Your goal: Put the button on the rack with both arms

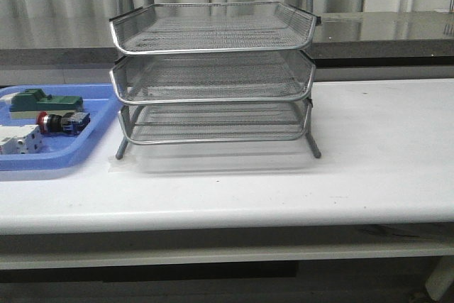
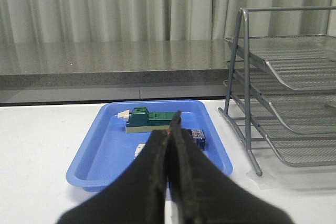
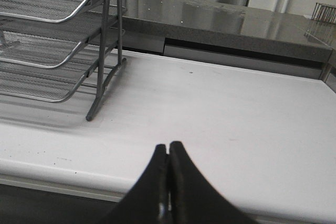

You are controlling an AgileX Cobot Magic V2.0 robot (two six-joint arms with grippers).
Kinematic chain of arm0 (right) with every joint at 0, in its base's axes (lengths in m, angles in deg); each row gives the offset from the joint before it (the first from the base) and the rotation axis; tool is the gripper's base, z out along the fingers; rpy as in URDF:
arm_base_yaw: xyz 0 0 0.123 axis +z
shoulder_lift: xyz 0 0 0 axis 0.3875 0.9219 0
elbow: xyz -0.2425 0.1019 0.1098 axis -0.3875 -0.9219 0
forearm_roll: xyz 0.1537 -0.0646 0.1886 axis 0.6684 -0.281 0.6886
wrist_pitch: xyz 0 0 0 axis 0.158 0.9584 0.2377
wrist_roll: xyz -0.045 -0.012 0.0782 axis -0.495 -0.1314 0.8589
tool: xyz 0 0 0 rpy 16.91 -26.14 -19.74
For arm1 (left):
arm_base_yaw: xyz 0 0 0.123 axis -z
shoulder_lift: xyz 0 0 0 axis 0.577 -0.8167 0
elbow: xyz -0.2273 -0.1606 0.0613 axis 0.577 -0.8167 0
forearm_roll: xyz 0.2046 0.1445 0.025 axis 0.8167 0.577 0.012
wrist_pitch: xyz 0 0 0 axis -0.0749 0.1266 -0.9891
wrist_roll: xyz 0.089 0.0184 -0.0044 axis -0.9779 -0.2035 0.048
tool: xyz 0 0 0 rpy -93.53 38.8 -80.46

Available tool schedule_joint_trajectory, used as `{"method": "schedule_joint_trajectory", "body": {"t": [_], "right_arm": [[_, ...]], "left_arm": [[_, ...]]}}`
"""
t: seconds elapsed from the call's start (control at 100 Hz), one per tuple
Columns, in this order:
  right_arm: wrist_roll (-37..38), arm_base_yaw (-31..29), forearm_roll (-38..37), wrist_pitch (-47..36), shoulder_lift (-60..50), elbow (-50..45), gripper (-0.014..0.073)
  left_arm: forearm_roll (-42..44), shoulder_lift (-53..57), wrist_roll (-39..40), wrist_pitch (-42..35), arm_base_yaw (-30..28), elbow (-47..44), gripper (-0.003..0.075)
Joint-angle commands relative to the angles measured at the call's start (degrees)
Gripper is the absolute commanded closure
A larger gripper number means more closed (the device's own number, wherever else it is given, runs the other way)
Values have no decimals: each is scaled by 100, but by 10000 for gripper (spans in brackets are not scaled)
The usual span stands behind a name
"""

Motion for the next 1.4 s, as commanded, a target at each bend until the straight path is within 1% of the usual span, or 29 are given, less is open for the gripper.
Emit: {"method": "schedule_joint_trajectory", "body": {"t": [0.0, 0.61, 0.73, 0.82, 0.88, 1.0, 1.16, 1.26, 1.39], "right_arm": [[-18, -22, 0, -454, -78, -12, 659], [-18, -22, 0, -454, -78, -12, 659], [-18, -22, 0, -631, -78, -12, 659], [-18, -22, 0, -1085, -78, -1, 659], [-18, -16, 0, -1154, -78, 96, 659], [-18, -15, 0, -813, -71, 537, 659], [-18, -15, 15, 6, 76, 1426, 659], [-18, -15, 222, 628, 474, 2120, 659], [-18, -15, 541, 1375, 1332, 2956, 659]], "left_arm": [[-45, 184, 58, -474, 0, -181, 741], [-45, 184, 58, -474, 0, -181, 741], [-45, 184, 58, -474, 0, -181, 741], [-45, 184, 58, -474, 0, -181, 741], [-45, 184, 58, -474, 0, -181, 741], [-45, 184, 58, -474, 0, -181, 741], [-45, 184, 58, -474, 0, -181, 741], [-45, 184, 58, -474, 0, -181, 741], [-45, 184, 58, -474, 0, -181, 741]]}}
